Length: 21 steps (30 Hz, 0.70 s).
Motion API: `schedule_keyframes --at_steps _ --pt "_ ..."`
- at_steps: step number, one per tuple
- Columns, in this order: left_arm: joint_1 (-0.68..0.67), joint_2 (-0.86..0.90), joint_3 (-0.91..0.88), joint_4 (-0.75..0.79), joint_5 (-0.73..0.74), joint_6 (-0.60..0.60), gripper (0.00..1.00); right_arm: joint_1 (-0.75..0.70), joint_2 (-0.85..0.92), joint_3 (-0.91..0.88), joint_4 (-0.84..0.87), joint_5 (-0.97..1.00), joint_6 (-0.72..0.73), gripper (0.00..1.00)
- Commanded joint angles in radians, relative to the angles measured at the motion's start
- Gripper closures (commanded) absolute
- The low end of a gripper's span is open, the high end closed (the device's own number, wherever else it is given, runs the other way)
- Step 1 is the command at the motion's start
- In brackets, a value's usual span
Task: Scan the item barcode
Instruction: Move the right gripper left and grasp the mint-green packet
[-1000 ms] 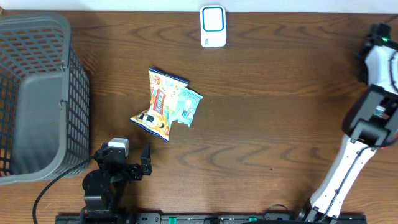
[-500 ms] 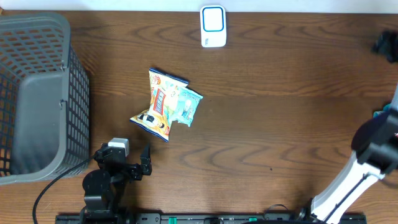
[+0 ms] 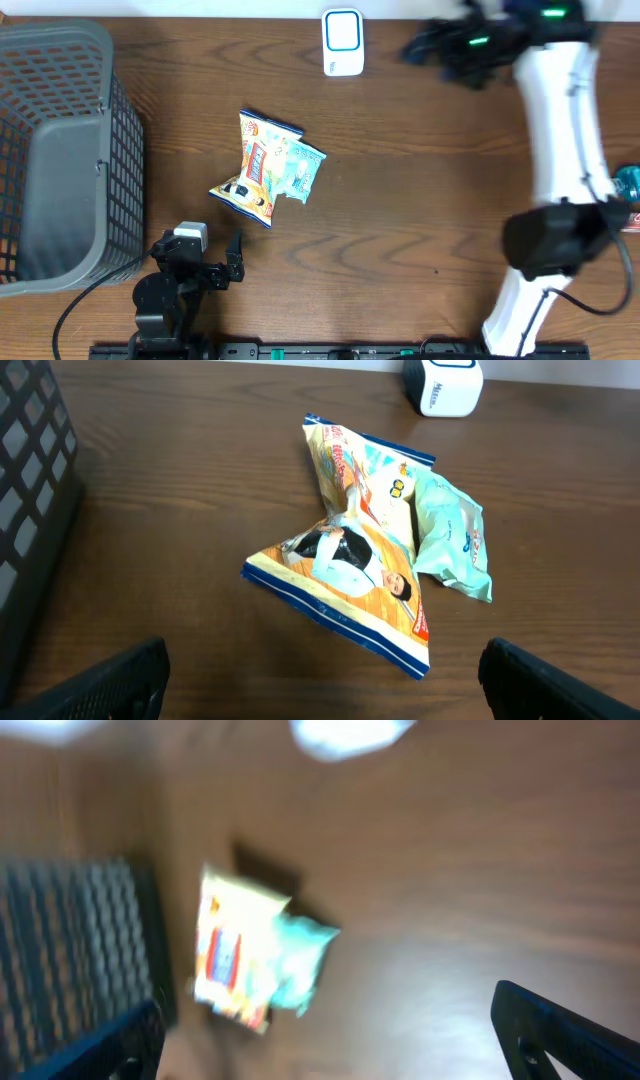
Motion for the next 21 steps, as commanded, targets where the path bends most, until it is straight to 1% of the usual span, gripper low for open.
schedule_keyframes --at_steps 1,3,7,9,12,16,21 --pt "0.003 -0.002 -0.014 -0.017 0.008 -0.005 0.02 0.168 0.057 -0.013 -0.006 -0.001 -0.001 0.01" --pt "0.003 -0.002 -0.014 -0.017 0.008 -0.005 0.01 0.275 0.103 -0.013 -0.002 0.131 0.005 0.01" --pt "0.003 -0.002 -0.014 -0.017 0.008 -0.005 0.01 0.437 0.211 -0.013 -0.014 0.401 0.224 0.01" --pt "0.003 -0.002 -0.014 -0.017 0.008 -0.005 0.01 0.494 0.261 -0.013 -0.008 0.485 0.325 0.01" --pt "0.003 -0.002 -0.014 -0.017 0.008 -0.005 0.01 0.564 0.317 -0.013 0.021 0.602 0.427 0.01" --pt "0.003 -0.002 -0.014 -0.017 0.008 -0.005 0.01 0.612 0.349 -0.012 0.048 0.702 0.484 0.01" --pt "0.003 -0.002 -0.014 -0.017 0.008 -0.005 0.01 0.65 0.395 -0.013 0.031 0.813 0.504 0.01"
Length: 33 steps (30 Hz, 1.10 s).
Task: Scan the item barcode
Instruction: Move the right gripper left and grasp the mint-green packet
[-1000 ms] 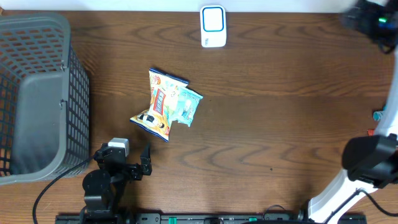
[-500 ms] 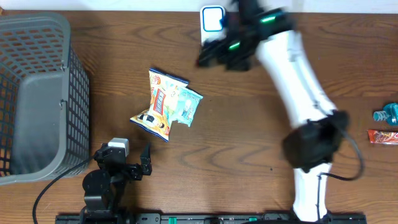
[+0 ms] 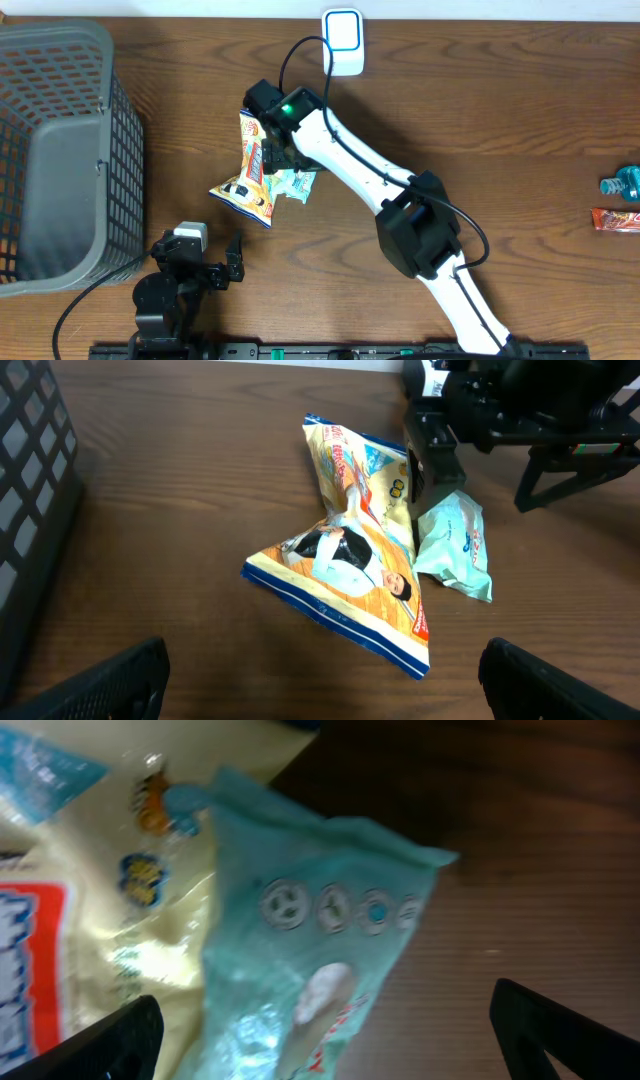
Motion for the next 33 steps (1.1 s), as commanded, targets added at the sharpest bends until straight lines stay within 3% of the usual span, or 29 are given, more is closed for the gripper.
schedule_keyframes --at_steps 1,11,17,21,24,29,33 --pt "0.003 -0.002 -0.014 -0.016 0.008 -0.005 0.01 0.021 0.04 0.004 -0.023 0.158 0.084 0.01" --pt "0.003 -0.002 -0.014 -0.017 0.008 -0.005 0.01 0.021 0.083 0.004 -0.02 0.158 0.083 0.2" --pt "0.003 -0.002 -0.014 -0.017 0.008 -0.005 0.01 0.016 0.083 0.004 -0.12 0.222 0.057 0.27" --pt "0.003 -0.002 -0.014 -0.017 0.008 -0.005 0.01 0.018 0.083 0.004 -0.157 0.295 -0.05 0.41" --pt "0.003 -0.002 -0.014 -0.017 0.008 -0.005 0.01 0.022 0.083 0.004 -0.155 0.295 -0.126 0.41" --pt "0.003 -0.002 -0.014 -0.017 0.008 -0.005 0.01 0.021 0.084 0.0 -0.16 0.295 -0.108 0.41" --pt "0.003 -0.002 -0.014 -0.016 0.008 -0.005 0.01 0.022 0.084 -0.042 -0.147 0.294 -0.06 0.62"
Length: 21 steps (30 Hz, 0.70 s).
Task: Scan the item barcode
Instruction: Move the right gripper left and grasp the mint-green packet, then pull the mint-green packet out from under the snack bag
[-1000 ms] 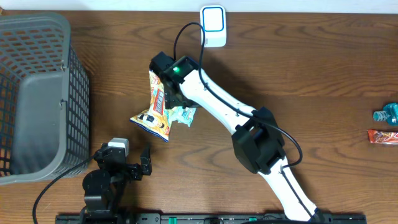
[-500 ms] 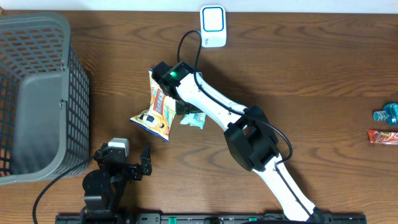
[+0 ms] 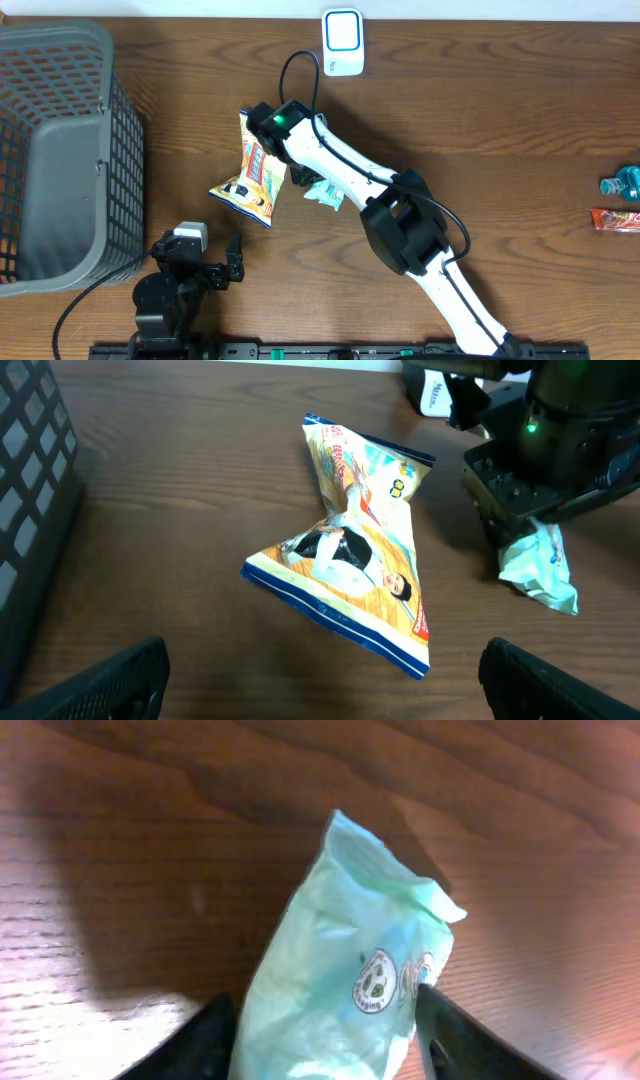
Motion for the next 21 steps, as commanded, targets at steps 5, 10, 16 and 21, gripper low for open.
schedule_keyframes --at_steps 5,10,16,21 --pt "0.003 -0.002 -0.014 -0.016 0.008 -0.005 0.01 0.012 0.004 -0.105 0.025 0.03 0.048 0.99" --pt "0.003 -0.002 -0.014 -0.016 0.008 -0.005 0.01 0.011 -0.002 -0.093 0.009 0.022 0.053 0.99" --pt "0.003 -0.002 -0.014 -0.016 0.008 -0.005 0.01 -0.021 -0.037 0.046 -0.057 -0.179 -0.097 0.99" --pt "0.003 -0.002 -0.014 -0.016 0.008 -0.005 0.01 -0.095 -0.121 0.117 -0.11 -0.562 -0.5 0.99"
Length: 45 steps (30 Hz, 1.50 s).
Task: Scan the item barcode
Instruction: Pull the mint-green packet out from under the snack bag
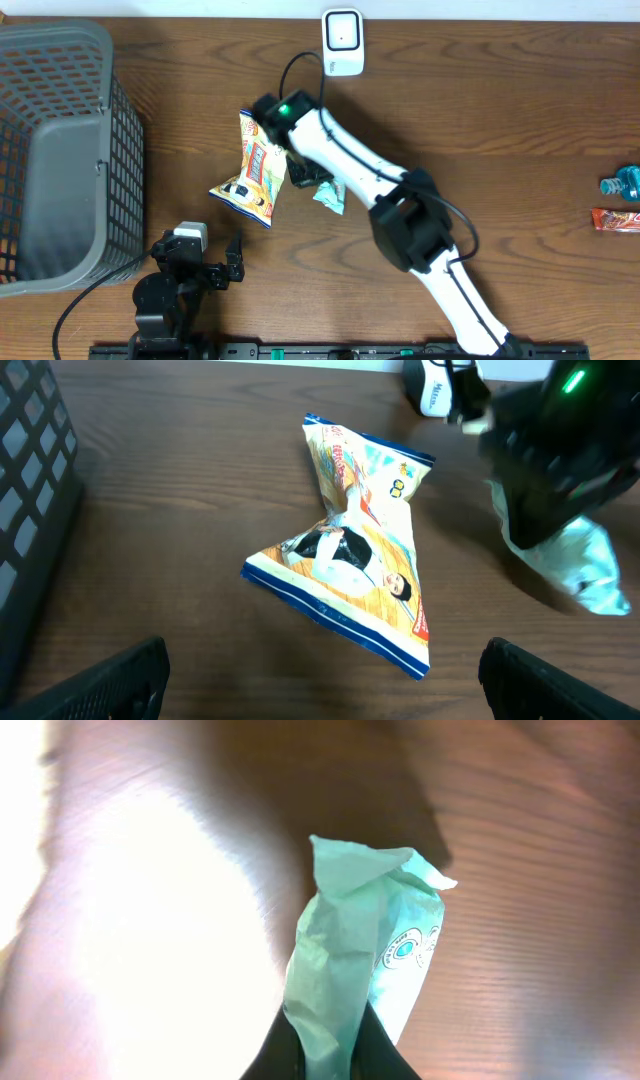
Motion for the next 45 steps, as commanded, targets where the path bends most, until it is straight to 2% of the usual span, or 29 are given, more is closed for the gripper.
schedule_keyframes --at_steps 1,4,11,18,23,34,45 --pt "0.003 -0.002 -0.014 -0.017 0.008 -0.005 0.02 -0.08 -0.12 0.046 -0.047 -0.445 -0.487 0.99" --pt "0.003 -0.002 -0.014 -0.017 0.008 -0.005 0.01 -0.144 -0.133 0.045 -0.131 -0.706 -0.723 0.99" --pt "0.003 -0.002 -0.014 -0.017 0.008 -0.005 0.01 -0.228 -0.132 0.019 -0.196 -0.979 -1.004 0.99" --pt "0.003 -0.002 -0.014 -0.017 0.008 -0.005 0.01 -0.238 -0.132 0.019 -0.202 -1.141 -1.042 0.99" --pt "0.003 -0.002 -0.014 -0.016 0.008 -0.005 0.01 -0.233 -0.132 0.019 -0.202 -1.126 -1.099 0.99" --pt "0.003 -0.002 -0.014 -0.017 0.008 -0.005 0.01 -0.221 -0.156 0.019 -0.203 -1.043 -1.124 0.99" --pt "0.003 -0.002 -0.014 -0.017 0.008 -0.005 0.01 -0.182 -0.372 -0.011 -0.203 -0.917 -1.149 0.99"
